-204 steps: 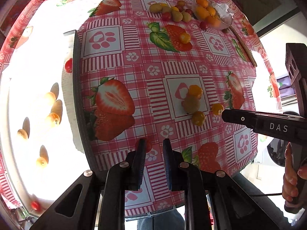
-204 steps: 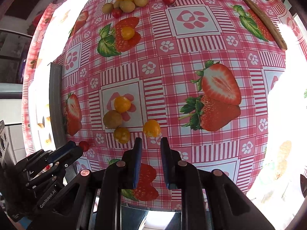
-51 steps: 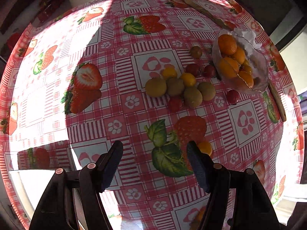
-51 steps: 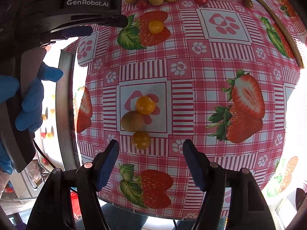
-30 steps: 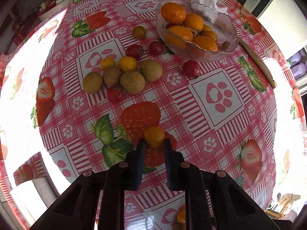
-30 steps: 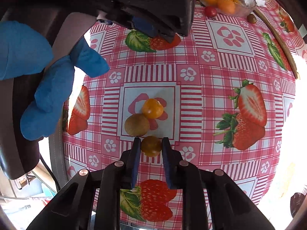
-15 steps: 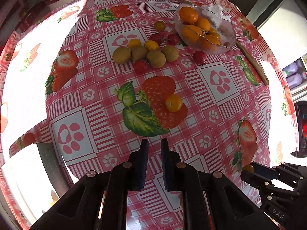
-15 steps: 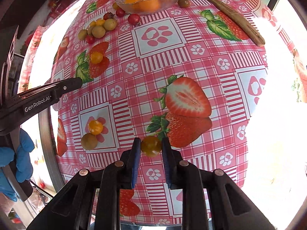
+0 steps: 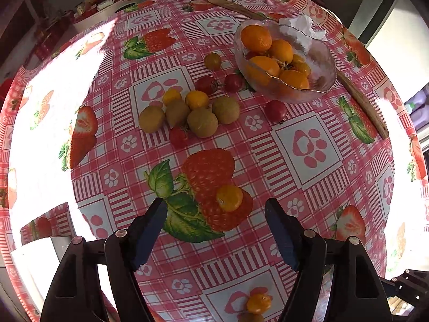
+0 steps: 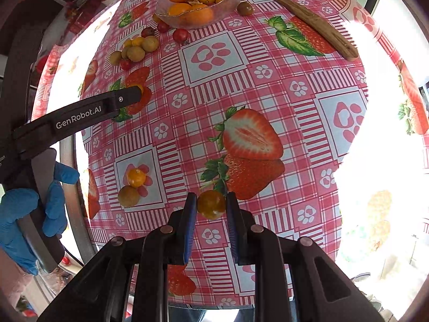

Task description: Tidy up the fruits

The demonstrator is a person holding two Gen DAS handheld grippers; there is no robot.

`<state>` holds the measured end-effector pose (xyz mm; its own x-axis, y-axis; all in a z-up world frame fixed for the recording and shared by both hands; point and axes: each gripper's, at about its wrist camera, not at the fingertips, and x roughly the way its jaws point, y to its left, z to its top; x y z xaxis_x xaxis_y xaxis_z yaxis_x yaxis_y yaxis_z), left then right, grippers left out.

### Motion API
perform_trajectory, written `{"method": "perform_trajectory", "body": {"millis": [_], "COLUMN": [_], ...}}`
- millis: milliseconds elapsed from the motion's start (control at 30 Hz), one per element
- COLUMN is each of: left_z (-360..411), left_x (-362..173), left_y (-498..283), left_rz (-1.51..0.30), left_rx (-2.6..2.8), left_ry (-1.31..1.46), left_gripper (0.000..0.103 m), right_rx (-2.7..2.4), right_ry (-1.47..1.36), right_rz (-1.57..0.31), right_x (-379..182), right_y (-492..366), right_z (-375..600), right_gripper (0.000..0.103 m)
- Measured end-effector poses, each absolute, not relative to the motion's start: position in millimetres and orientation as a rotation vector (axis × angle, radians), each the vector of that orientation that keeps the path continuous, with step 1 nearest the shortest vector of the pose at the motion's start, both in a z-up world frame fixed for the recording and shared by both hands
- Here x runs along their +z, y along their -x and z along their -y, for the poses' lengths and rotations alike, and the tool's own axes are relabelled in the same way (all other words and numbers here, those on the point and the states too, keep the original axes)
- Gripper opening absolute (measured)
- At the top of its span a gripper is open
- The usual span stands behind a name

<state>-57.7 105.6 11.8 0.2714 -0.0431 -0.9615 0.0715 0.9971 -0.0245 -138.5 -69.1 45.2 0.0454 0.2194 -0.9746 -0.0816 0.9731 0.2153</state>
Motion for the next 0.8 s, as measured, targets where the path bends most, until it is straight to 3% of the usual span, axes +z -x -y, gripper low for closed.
{"method": "perform_trajectory", "body": {"millis": [100, 133, 200, 267, 800], "left_z": [-98.5, -97.1, -94.0, -90.5, -119.4], "left_x": [-0.6, -4.5, -2.7, 0.9, 67.8], "left_y": [44.8, 41.7, 39.3, 38.8, 102.7], "left_rz": [-1.32, -1.334, -1.324, -1.32, -1.26], "left_rx": [-0.06, -0.058, -0.058, -0.08, -0.107], "left_ry": [-0.021, -0.02, -0.031, -0.043, 0.069], "left_gripper": [0.067, 0.052, 0.042, 0.021, 0.021], "right_rx": [0.223, 0.221, 0.216, 0.213, 0.262], "right_ry": [-0.125, -0.13, -0.139, -0.146, -0.127], "right_rz": [-1.511, -1.511, -1.508, -1.507, -1.478], "right_x": [46.0, 46.5, 48.0, 49.5, 73.5], "right_y": [138.5, 138.3, 139.1, 138.7, 123.8], "right_z": [75.4, 77.2, 80.7, 83.1, 77.9], "right_gripper": [0.024, 0.024, 0.024, 0.024, 0.024]}}
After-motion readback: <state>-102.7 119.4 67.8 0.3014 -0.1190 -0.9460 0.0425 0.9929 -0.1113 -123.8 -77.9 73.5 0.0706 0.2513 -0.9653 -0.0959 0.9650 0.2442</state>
